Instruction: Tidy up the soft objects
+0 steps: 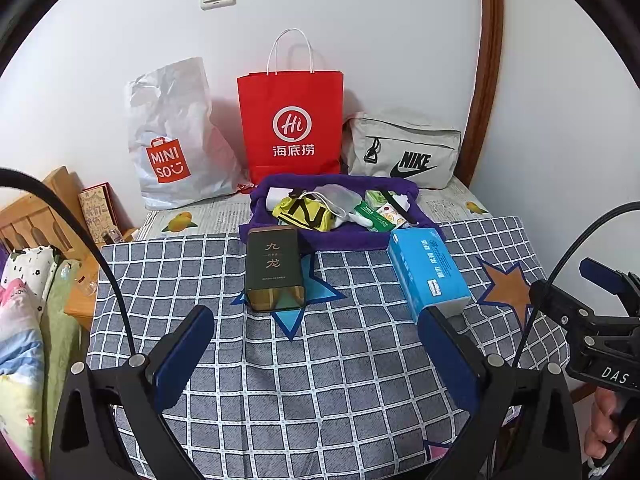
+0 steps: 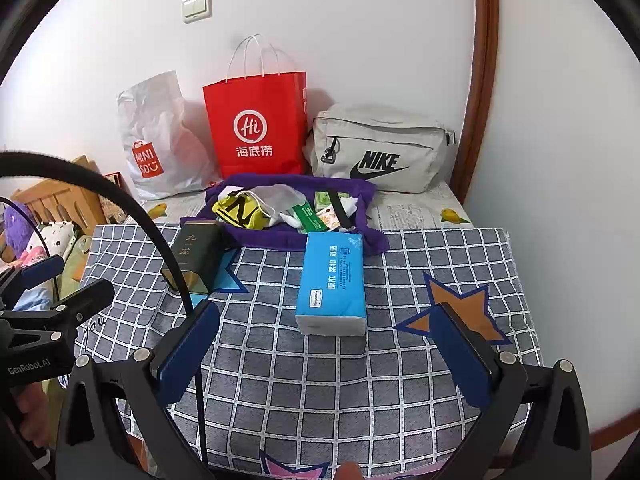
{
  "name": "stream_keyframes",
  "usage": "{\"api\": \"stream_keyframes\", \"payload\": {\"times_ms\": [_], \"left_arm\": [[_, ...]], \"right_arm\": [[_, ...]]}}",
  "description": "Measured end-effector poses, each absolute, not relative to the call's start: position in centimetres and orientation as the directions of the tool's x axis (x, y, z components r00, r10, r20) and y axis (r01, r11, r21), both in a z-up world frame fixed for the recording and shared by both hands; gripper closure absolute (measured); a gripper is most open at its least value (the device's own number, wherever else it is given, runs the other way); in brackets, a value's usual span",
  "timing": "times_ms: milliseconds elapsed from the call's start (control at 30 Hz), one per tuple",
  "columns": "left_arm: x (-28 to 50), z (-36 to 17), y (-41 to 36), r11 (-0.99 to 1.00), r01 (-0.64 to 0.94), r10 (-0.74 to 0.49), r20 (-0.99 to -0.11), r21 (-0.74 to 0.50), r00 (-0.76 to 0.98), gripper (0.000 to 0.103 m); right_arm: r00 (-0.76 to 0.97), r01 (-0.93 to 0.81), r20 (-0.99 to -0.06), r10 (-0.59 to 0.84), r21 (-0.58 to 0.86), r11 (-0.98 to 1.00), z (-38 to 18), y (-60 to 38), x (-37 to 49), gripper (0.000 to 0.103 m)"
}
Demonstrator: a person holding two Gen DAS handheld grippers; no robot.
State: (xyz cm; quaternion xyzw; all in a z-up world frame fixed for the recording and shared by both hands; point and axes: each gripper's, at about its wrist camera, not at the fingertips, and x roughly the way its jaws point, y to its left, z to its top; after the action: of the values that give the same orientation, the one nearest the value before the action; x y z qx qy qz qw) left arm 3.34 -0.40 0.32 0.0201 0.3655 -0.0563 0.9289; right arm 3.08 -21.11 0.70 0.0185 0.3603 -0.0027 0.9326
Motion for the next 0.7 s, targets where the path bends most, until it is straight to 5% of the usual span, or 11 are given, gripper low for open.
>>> {"api": "stream_keyframes", "payload": {"times_ms": [700], "left_arm": [[3.19, 0.33, -0.51, 0.993, 0.122, -0.091, -0.683, -0.004, 0.724, 0.000]], "right_arm": [[0.740, 0.015, -0.673, 0.009, 0.030, 0.999, 0.65, -21.08, 3.14, 0.000]]}}
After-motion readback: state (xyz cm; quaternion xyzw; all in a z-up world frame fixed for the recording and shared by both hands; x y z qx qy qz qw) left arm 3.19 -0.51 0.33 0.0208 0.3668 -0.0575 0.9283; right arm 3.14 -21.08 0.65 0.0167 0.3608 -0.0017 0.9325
